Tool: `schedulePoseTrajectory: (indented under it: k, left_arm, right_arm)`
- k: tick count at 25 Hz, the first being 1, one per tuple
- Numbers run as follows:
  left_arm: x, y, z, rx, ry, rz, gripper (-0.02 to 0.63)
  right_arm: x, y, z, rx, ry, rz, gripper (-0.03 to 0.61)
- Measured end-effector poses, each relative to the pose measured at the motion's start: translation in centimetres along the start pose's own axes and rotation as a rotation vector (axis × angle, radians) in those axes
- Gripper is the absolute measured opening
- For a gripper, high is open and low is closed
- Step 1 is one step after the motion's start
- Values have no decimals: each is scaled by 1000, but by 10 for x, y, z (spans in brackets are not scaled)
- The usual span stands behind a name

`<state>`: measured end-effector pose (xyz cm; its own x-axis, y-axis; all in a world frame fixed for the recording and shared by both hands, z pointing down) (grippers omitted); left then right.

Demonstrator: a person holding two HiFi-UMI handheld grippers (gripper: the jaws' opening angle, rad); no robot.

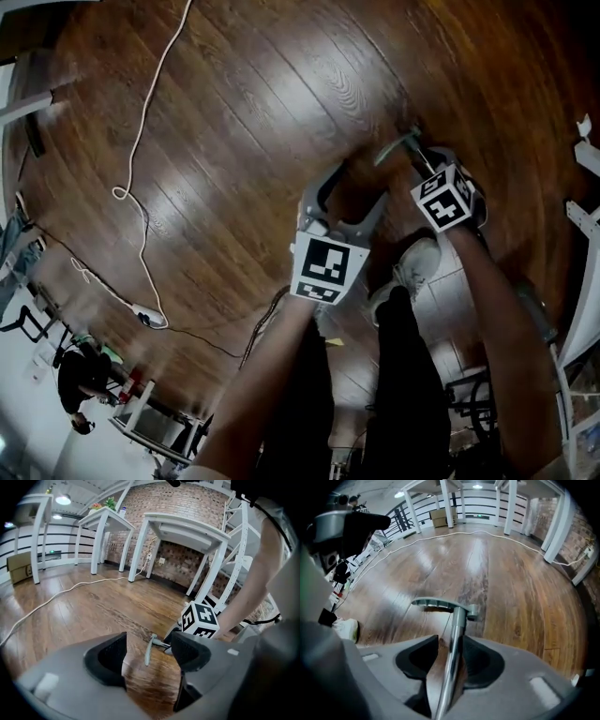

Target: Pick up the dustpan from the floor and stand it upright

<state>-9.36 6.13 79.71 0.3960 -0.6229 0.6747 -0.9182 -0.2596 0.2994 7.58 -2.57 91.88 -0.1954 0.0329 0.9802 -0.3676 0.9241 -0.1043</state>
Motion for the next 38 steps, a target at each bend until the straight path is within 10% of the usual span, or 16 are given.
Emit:
schedulePoseTrajectory:
  k: [9,22,38]
  left_arm:
    - [-27,-4,20,1,-3,10,307]
    - [-174,-107,214,27,-149,-46,296]
    - [-267,-252,324,182,-231,-252,293]
  right_arm:
    - [-53,-7,6,82,-99,-51,72]
    - [-386,-12,39,234,-417,-270,61]
    - [-580,23,-106,628,-651,-539,67]
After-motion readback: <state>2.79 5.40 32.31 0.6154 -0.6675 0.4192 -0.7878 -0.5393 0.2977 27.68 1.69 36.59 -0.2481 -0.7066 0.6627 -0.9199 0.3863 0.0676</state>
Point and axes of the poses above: the fingertips, and each gripper's own axes: x forward along the fingers, y to its left, z out of its top, the point moved 10 cm from there along -x, backward along the fingers, and after that the axes turned 3 degrees about y, right-handed, at the moved point
